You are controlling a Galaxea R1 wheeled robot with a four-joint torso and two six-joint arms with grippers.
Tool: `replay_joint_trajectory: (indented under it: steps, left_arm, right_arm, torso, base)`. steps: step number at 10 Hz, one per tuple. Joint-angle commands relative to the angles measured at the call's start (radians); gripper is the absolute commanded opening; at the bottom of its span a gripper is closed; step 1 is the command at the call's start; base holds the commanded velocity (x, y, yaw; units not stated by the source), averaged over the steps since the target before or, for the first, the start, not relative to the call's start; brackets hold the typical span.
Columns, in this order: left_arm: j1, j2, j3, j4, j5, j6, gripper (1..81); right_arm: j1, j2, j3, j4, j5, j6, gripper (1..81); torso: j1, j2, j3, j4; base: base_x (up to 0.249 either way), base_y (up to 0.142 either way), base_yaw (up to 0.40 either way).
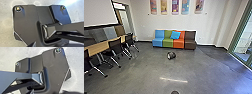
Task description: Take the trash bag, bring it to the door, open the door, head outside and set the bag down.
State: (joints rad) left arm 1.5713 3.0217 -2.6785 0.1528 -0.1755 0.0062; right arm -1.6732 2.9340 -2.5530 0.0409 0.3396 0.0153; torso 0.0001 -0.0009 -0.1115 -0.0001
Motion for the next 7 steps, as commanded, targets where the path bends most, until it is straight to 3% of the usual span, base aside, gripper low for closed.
replay_joint_trajectory:
  steps: [1, 7]
  left_arm:
    - [-0.026, 0.0, 0.005, -0.001, 0.053, 0.006, 81.1]
    - [-0.026, 0.01, 0.005, -0.001, 0.053, 0.006, 81.1]
  right_arm:
    - [0.017, -0.002, 0.004, -0.012, -0.05, -0.003, 81.1]
    - [0.014, 0.029, -0.041, -0.007, -0.053, -0.002, 81.1]
  torso:
    - [0.0, 0.0, 0.0, 0.0]
    - [0.0, 0.0, 0.0, 0.0]
  base:
    - [0.145, 0.0, 0.0]
    - [0.151, 0.0, 0.0]
